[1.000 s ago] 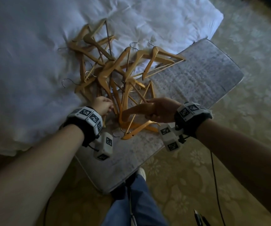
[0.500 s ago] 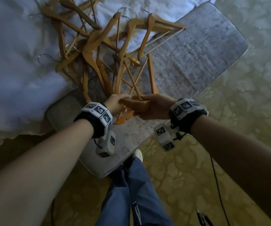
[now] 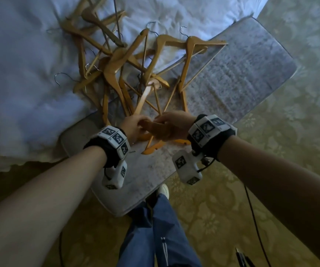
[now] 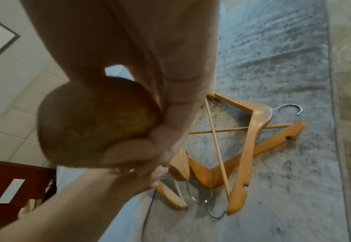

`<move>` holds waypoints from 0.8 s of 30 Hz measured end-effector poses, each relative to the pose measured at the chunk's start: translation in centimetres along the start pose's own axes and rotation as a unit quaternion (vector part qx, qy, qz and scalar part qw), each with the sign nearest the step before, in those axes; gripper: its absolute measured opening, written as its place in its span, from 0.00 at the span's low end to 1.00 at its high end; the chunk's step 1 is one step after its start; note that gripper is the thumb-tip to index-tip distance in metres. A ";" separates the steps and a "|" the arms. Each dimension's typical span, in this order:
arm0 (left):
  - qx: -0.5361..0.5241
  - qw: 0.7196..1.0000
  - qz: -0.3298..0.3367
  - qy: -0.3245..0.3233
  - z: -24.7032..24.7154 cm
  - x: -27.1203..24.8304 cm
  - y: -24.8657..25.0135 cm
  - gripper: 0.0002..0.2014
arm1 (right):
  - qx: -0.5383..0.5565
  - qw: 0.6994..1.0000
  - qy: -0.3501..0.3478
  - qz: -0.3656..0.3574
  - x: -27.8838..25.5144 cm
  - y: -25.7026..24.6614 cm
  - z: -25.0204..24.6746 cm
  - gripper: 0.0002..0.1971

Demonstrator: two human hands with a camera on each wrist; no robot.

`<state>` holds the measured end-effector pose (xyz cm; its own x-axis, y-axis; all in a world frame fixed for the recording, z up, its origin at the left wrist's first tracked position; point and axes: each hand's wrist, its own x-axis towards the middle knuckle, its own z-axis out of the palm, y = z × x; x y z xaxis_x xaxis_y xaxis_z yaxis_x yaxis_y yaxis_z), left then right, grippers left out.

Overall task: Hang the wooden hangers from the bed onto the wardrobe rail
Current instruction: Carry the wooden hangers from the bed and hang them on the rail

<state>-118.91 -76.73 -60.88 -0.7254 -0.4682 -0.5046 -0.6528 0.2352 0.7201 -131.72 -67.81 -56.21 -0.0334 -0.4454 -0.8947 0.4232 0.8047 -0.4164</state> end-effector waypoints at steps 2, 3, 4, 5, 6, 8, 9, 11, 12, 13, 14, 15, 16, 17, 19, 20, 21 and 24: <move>0.013 0.999 0.010 0.033 -1.3 0.3 0.4 0.15 | 0.037 0.999 -0.002 -0.018 -0.5 -0.5 -1.2 0.17; 0.006 0.999 -0.005 0.048 -2.1 0.3 0.1 0.19 | 0.056 0.998 -0.008 -0.028 -0.9 -0.8 -1.9 0.18; 0.003 0.998 -0.023 0.060 -2.8 0.1 0.0 0.23 | 0.070 0.997 -0.017 -0.036 -1.4 -1.0 -2.7 0.17; 0.009 0.996 -0.054 0.070 -3.4 0.1 -0.6 0.27 | 0.079 0.996 -0.027 -0.045 -1.9 -1.0 -3.5 0.16; 0.019 0.992 -0.090 0.081 -4.0 -0.1 -1.6 0.29 | 0.079 0.995 -0.037 -0.053 -2.5 -1.1 -4.1 0.16; 0.008 0.981 -0.167 0.101 -4.6 -0.7 -3.4 0.29 | 0.079 0.993 -0.048 -0.071 -3.5 -1.1 -4.8 0.17; -0.010 0.974 -0.192 0.118 -4.7 -1.0 -4.3 0.27 | 0.078 0.992 -0.048 -0.082 -3.9 -1.2 -4.9 0.17; -0.030 0.961 -0.230 0.149 -4.6 -1.8 -5.1 0.23 | 0.079 0.990 -0.057 -0.101 -4.7 -1.6 -4.7 0.16; -0.032 0.955 -0.248 0.158 -4.6 -2.2 -5.2 0.22 | 0.085 0.988 -0.059 -0.112 -5.2 -2.0 -4.7 0.15; -0.041 0.952 -0.256 0.165 -4.5 -2.4 -5.3 0.23 | 0.092 0.986 -0.060 -0.124 -5.7 -2.3 -4.7 0.15; -0.052 0.949 -0.263 0.167 -4.6 -2.6 -5.2 0.23 | 0.101 0.984 -0.056 -0.136 -6.2 -2.6 -4.8 0.16; -0.071 0.946 -0.264 0.173 -4.7 -2.5 -4.9 0.23 | 0.107 0.982 -0.053 -0.145 -6.8 -2.9 -4.8 0.17; -0.092 0.943 -0.265 0.180 -4.8 -2.4 -4.6 0.22 | 0.108 0.981 -0.052 -0.151 -7.3 -3.2 -4.9 0.18; -0.119 0.938 -0.263 0.193 -5.2 -2.3 -4.0 0.22 | 0.104 0.981 -0.054 -0.155 -7.9 -3.4 -4.8 0.18; -0.166 0.922 -0.263 0.232 -5.9 -2.4 -2.6 0.25 | 0.080 0.982 -0.054 -0.162 -9.3 -3.8 -4.5 0.19; -0.176 0.913 -0.271 0.248 -6.4 -2.5 -2.0 0.28 | 0.064 0.982 -0.056 -0.169 -10.1 -4.0 -4.3 0.21; -0.180 0.904 -0.285 0.262 -6.8 -2.8 -1.5 0.29 | 0.050 0.980 -0.057 -0.182 -10.9 -4.1 -4.0 0.23; -0.205 0.896 -0.312 0.241 -7.8 -4.2 -0.9 0.26 | 0.039 0.970 -0.055 -0.233 -13.5 -4.9 -3.1 0.29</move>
<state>-113.54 -81.59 -55.70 -0.0042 -0.7361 -0.6769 -0.6918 -0.4866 0.5334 -136.17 -64.52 -42.60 -0.1430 -0.7960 -0.5881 0.4524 0.4759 -0.7542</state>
